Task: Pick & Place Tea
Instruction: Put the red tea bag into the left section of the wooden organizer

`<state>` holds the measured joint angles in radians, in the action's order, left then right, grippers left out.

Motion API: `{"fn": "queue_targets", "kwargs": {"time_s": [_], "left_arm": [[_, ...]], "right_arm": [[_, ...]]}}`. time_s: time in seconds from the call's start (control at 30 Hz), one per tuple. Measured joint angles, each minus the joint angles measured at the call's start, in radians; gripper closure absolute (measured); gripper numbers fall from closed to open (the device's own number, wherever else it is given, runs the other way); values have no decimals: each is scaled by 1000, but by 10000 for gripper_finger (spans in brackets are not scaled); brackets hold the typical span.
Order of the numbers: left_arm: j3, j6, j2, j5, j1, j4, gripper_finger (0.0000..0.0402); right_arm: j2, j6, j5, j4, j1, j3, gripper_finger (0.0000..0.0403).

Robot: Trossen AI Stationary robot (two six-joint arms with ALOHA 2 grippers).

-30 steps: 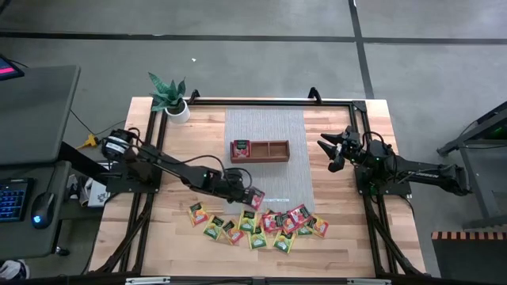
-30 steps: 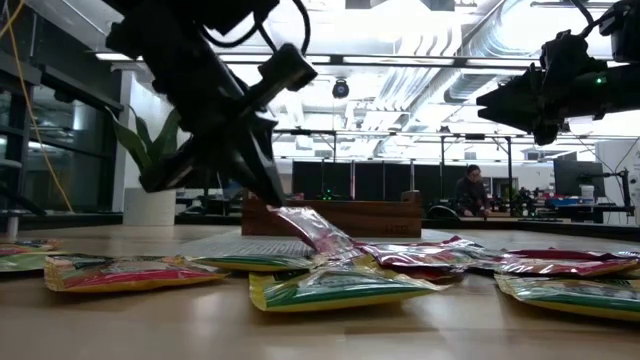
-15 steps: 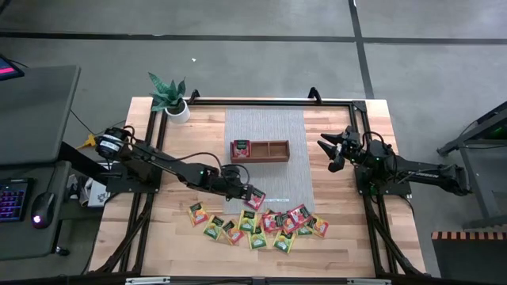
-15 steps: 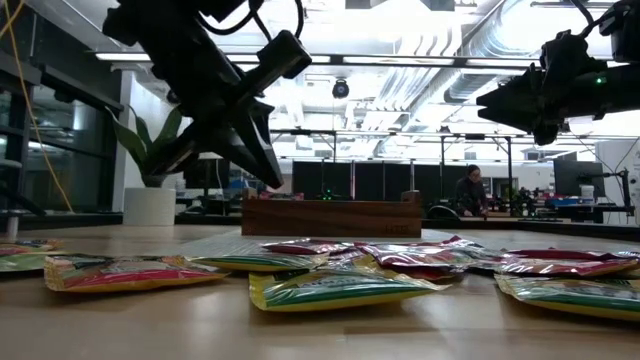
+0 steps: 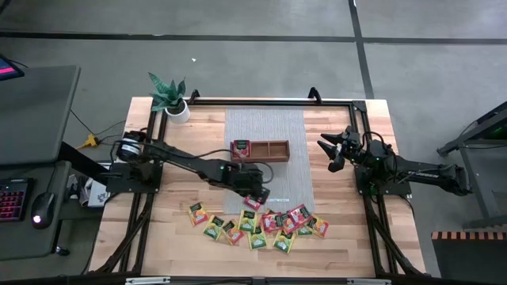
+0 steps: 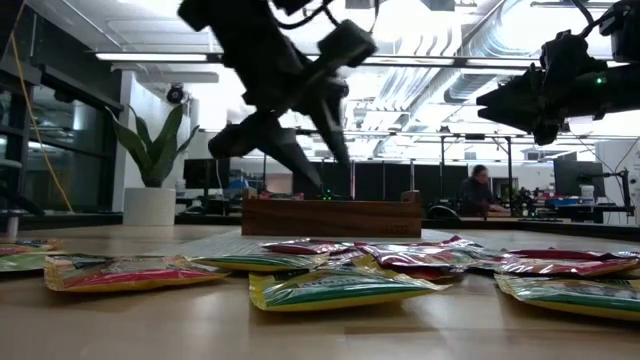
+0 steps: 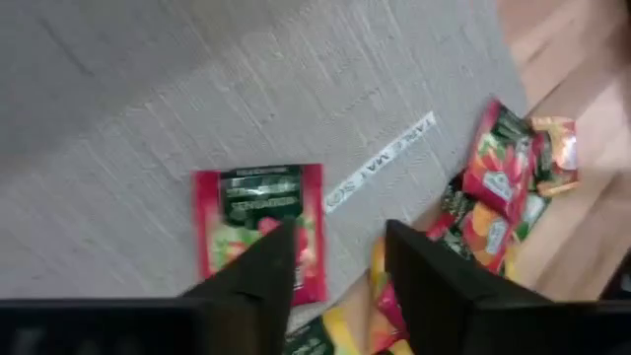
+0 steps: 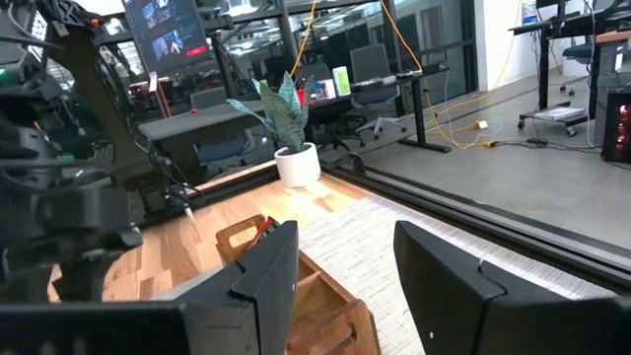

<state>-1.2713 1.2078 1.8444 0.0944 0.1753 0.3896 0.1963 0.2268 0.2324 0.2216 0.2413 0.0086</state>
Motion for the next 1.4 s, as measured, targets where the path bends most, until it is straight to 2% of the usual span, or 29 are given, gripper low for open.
{"fn": "queue_targets", "kwargs": {"time_s": [0.13, 0.27, 0.47, 0.63, 0.9, 1.0, 1.13, 1.27, 1.4], "left_arm": [[-78, -1, 65, -96, -12, 10, 161], [-129, -8, 116, -139, -18, 34, 129], [-178, -24, 136, -181, -27, 114, 124], [-176, -21, 139, -163, -25, 124, 124], [-176, -29, 139, -225, -25, 178, 124], [-176, -6, 139, -203, -22, 252, 124], [-227, 4, 139, -121, -15, 427, 124], [-301, 10, 138, -57, -18, 497, 124], [-354, 35, 137, -19, -19, 501, 124]], "right_arm": [[0, 0, 0, 1, 0, 0, 238], [-1, 0, 0, 0, 0, 0, 238], [-1, 0, 0, 0, 0, 0, 237], [-1, 0, 0, 0, 0, 0, 238], [-1, 0, 0, 0, 0, 0, 238], [-1, 0, 0, 0, 0, 0, 237], [-1, 0, 0, 0, 0, 0, 238], [-1, 0, 0, 0, 0, 0, 238], [-1, 0, 0, 0, 0, 0, 238]]}}
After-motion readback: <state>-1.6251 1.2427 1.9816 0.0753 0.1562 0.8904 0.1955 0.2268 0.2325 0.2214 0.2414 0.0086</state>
